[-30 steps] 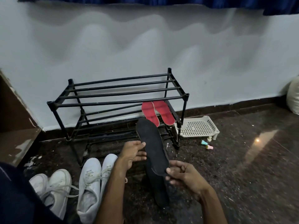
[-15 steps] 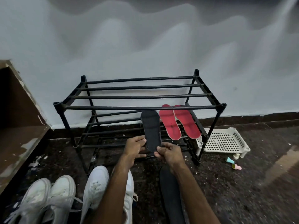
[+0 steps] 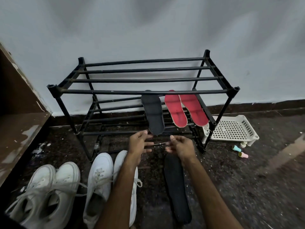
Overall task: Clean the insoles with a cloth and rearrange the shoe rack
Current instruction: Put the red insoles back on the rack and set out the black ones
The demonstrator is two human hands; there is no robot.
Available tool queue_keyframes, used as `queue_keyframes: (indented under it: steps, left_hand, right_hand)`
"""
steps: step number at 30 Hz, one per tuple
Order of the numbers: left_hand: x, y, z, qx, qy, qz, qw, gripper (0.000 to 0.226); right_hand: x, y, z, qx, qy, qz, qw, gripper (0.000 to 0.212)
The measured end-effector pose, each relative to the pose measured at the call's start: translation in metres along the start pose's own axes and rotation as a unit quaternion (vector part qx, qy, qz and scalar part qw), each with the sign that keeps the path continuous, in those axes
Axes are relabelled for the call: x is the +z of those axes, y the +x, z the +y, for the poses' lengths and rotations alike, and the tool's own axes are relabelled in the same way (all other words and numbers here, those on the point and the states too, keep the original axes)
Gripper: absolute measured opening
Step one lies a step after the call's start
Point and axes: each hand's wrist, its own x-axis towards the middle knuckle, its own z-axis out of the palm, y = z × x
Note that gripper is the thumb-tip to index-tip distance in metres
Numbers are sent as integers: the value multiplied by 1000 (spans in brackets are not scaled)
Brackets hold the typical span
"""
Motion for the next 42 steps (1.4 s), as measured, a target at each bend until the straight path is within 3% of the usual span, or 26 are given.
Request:
queue_keyframes:
  steps: [4,6,8,11,16,23,26,31,37,42]
  left_hand:
    - [2,-19,-46,-36,22,64,997,21]
    - [8,-30,-86,-79,64,79,992,21]
    - [17,-44,-128,-133,110,61,983,21]
    - [29,-71,-175,-198,169,20,965,16]
    - [43,-93,-196,-181,266,-5,947,10]
    - [37,-98,-155,-212,151,-27,965,11]
    - [30,-106,-129,-194,108,-27,975,3]
    - [8,-128,-92,-165,49,-30,985,2]
    - [-37,-150,-45,-156,27,-87,984,14]
    - [-66,-161,-5,-102,22,-77,992,18]
  right_hand:
    - [-56,-36,52,55,-152,43,986,15]
    - [-86,-59,89,111,-315,95,938,21]
    - [-105,-83,121,177,-442,85,875,35]
    - [-109,-114,147,214,-481,24,850,36]
    - [-105,-121,156,204,-421,8,884,9]
    - [-118,-115,128,219,-192,-10,956,20]
    - [-114,-123,101,213,-200,-56,955,27]
    - [-92,-143,67,167,-141,-145,965,21]
    - [-67,-161,12,79,-154,-210,962,31]
    - [-42,-173,-16,38,-146,-273,950,35]
